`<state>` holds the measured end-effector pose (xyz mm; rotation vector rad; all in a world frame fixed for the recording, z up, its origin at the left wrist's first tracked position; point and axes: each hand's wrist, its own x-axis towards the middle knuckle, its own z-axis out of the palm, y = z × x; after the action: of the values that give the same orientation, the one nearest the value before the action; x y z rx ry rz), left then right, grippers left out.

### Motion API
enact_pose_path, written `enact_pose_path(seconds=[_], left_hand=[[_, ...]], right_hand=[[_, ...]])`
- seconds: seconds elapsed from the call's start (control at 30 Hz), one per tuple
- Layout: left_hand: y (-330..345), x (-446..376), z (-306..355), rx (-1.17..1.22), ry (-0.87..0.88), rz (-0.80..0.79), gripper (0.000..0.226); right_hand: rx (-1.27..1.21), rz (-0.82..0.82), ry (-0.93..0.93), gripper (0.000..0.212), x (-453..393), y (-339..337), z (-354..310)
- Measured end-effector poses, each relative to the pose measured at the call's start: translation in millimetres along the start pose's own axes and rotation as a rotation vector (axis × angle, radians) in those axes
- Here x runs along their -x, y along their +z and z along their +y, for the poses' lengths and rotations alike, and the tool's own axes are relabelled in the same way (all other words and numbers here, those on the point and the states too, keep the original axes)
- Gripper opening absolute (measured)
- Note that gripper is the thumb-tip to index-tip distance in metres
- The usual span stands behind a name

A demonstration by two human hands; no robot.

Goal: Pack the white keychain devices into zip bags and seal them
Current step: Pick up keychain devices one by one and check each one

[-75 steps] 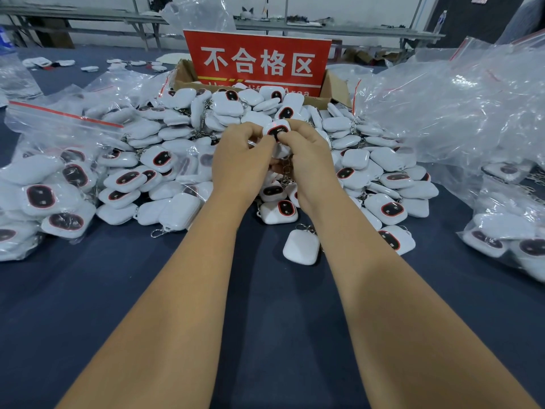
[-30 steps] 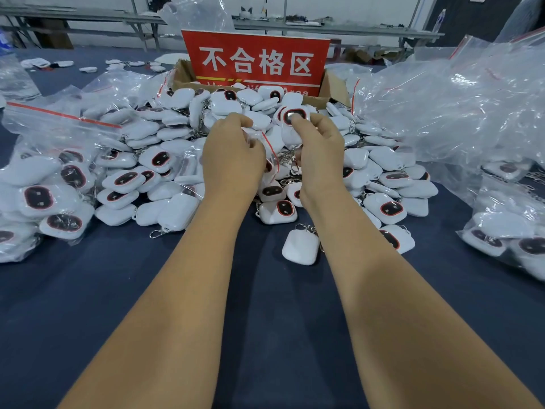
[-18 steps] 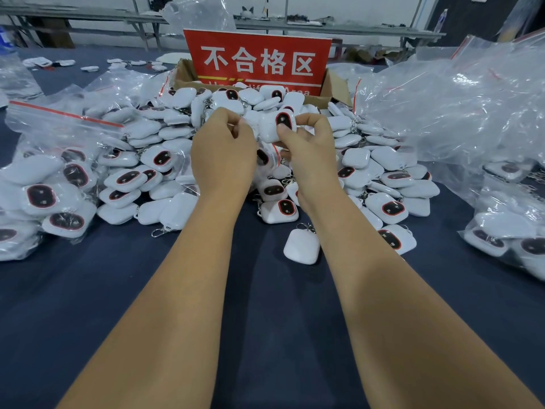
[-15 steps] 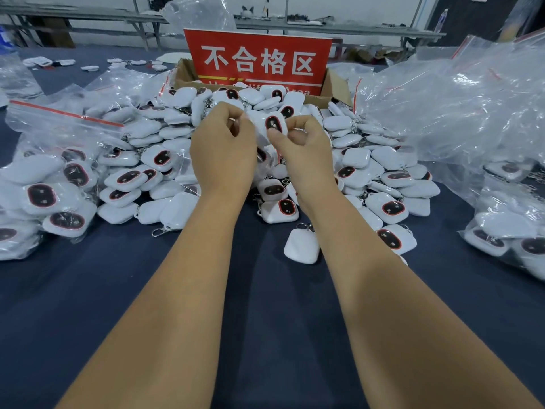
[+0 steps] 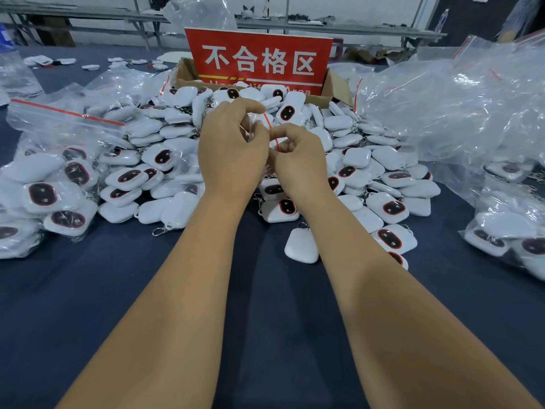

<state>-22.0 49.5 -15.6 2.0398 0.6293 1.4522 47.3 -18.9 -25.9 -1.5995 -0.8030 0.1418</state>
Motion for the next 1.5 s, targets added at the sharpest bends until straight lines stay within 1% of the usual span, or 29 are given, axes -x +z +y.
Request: enact_pose_path(seconds=[0.07,0.13,0.23,0.37,0.4,0.43,0.47,0.53,0.57,0.6,0.67,0.77,0.8,0.9,0.97,1.03,1.1,1.2,1.27,1.33,1.43,1.5], left_hand=[[0.4,0.4,-0.9,-0.031,-0.023,-0.016,0.023],[1.1,-1.5,-1.5,-0.072,-0.046,-0.044,0.028],[0.7,-5.8,-5.0,-0.12,-0.108,-0.065,0.035],[-2.4,-4.8,-15.5,-0.169,-0.219,-0.104,0.04],[-2.7,-4.2,-17.0,-0.163,-0.235,-0.106,0.04],[-2.4,-3.7,-17.8,-0.156,-0.238,-0.11,0.039],[-1.5,-2.7,-18.2,-0.148,-0.23,-0.116,0.038],[0.6,-1.4,-18.0,-0.136,-0.217,-0.12,0.037],[1.0,-0.9,-18.4,-0.13,-0.219,-0.113,0.036],[1.5,-0.7,-18.8,-0.12,-0.222,-0.1,0.035],[1.9,-0.2,-18.9,-0.09,-0.236,-0.069,0.033],[2.0,-0.3,-17.7,-0.035,-0.269,-0.04,0.028],[1.9,0.1,-17.3,-0.024,-0.27,-0.038,0.026],[1.7,2.0,-15.5,-0.012,-0.253,-0.006,0.019],[0.8,3.3,-14.3,0.001,-0.231,0.02,0.017],[0.5,4.0,-13.6,0.005,-0.201,0.011,0.02],[2.0,4.6,-13.6,0.002,-0.188,-0.014,0.024],[4.6,4.3,-14.6,0.007,-0.193,-0.027,0.029],[5.0,3.2,-15.8,0.015,-0.205,-0.03,0.03],[4.9,1.9,-16.6,0.024,-0.228,-0.044,0.032],[5.4,0.9,-15.1,0.049,-0.261,-0.079,0.036],[5.7,1.6,-13.9,0.057,-0.273,-0.126,0.038]], right_hand=[[-0.011,0.054,0.011,0.027,-2.0,0.1,2.0],[-0.064,0.098,0.014,0.029,-2.5,-0.1,2.8],[-0.121,0.096,0.009,0.028,-1.3,-2.7,2.5],[-0.246,0.088,0.156,0.02,-4.6,-9.4,-3.9],[-0.182,0.094,0.17,0.019,-6.0,-12.0,-4.3],[-0.014,0.084,0.143,0.019,-7.5,-15.0,-4.0],[0.212,0.047,0.094,0.018,-8.2,-18.1,-2.7],[0.601,-0.097,0.023,0.013,-5.8,-21.0,-0.1],[0.715,-0.178,0.012,0.014,-3.2,-20.1,-0.3],[0.795,-0.237,0.003,0.018,-0.8,-18.8,-0.9],[0.893,-0.3,-0.031,0.02,-0.6,-17.3,-1.6],[0.931,-0.352,-0.083,0.035,0.9,-17.2,-2.2],[0.918,-0.364,-0.087,0.035,2.1,-16.9,-2.6],[0.836,-0.367,-0.079,0.024,2.8,-14.9,-1.8],[0.744,-0.334,-0.073,0.026,0.5,-15.2,0.2],[0.595,-0.27,-0.057,0.039,-2.5,-16.5,2.7],[0.43,-0.159,-0.048,0.049,-4.0,-17.9,3.7],[0.22,0.016,-0.002,0.045,-7.9,-19.2,4.9],[0.135,0.088,0.047,0.041,-10.5,-19.9,6.3],[0.021,0.127,0.067,0.041,-11.1,-21.5,6.5],[-0.191,0.144,0.07,0.052,-10.8,-23.8,5.0],[-0.327,0.16,0.123,0.048,-12.5,-23.4,4.0]])
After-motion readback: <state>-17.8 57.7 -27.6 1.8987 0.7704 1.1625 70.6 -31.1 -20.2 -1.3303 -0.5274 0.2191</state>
